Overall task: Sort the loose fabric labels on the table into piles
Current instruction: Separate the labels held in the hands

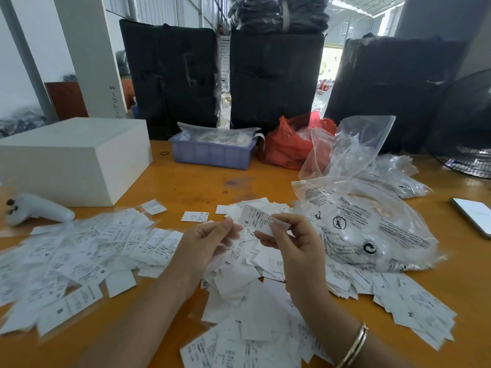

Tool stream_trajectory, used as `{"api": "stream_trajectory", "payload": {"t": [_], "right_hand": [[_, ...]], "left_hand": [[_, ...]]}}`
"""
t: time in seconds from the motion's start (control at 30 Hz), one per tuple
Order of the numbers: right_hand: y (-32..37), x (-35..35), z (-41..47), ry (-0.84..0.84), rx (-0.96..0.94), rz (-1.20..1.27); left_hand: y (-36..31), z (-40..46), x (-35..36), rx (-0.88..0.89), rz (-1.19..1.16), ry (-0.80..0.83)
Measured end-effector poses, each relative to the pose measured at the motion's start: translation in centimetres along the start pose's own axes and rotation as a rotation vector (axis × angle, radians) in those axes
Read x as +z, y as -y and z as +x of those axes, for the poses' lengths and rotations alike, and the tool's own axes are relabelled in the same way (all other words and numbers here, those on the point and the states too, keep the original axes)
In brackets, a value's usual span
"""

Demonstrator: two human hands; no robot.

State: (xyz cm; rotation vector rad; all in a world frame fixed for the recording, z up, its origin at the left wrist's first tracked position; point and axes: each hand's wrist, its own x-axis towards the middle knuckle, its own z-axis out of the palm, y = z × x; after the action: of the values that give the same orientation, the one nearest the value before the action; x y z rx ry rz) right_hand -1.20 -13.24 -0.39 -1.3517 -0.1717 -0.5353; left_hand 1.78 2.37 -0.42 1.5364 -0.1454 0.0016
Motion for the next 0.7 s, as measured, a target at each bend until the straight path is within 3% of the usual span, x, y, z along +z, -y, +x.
{"api": "stream_trajectory", "payload": {"t": [0.7], "right_hand": [[-0.09, -0.16, -0.2, 0.016, -0.002, -0.056]], "left_hand": [[0.12, 0.27, -0.11, -0.023, 0.022, -0.054]]}}
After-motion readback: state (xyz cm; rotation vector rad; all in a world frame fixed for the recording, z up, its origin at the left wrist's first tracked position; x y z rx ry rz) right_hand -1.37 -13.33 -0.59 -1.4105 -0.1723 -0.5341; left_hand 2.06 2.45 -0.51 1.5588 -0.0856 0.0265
